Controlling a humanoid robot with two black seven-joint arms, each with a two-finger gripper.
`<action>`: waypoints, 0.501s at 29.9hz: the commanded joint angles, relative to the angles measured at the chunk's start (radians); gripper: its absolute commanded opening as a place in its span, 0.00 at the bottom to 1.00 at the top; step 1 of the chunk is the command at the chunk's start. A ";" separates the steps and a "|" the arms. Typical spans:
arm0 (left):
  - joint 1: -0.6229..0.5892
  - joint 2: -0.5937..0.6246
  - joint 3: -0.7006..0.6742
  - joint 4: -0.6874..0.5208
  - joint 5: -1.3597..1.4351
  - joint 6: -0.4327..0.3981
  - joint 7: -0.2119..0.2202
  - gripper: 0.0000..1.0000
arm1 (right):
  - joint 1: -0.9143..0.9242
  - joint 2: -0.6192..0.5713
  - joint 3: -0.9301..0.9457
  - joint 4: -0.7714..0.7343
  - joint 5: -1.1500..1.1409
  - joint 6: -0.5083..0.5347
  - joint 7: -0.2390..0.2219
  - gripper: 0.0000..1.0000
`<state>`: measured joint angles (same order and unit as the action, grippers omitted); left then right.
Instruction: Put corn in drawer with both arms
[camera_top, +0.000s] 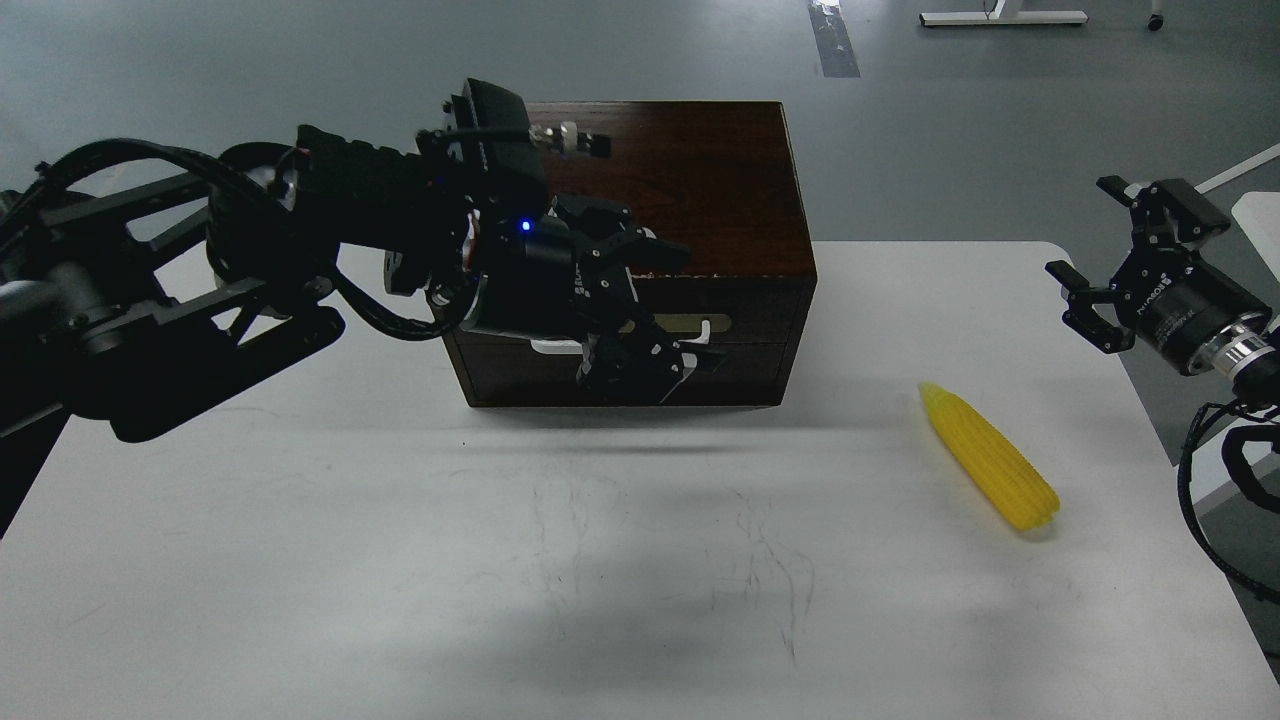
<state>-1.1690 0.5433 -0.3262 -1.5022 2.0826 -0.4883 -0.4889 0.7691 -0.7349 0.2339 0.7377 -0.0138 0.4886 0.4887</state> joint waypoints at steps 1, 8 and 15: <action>-0.109 -0.035 0.215 0.088 0.096 0.000 0.000 0.98 | -0.001 0.000 0.001 0.000 0.000 0.000 0.000 1.00; -0.123 -0.075 0.285 0.215 0.099 0.056 0.000 0.98 | -0.002 0.000 0.001 -0.006 0.000 0.000 0.000 1.00; -0.113 -0.072 0.303 0.217 0.099 0.054 0.000 0.98 | -0.008 0.000 0.001 -0.006 0.000 0.000 0.000 1.00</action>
<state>-1.2911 0.4686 -0.0254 -1.2860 2.1817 -0.4338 -0.4887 0.7636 -0.7348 0.2348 0.7317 -0.0140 0.4886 0.4887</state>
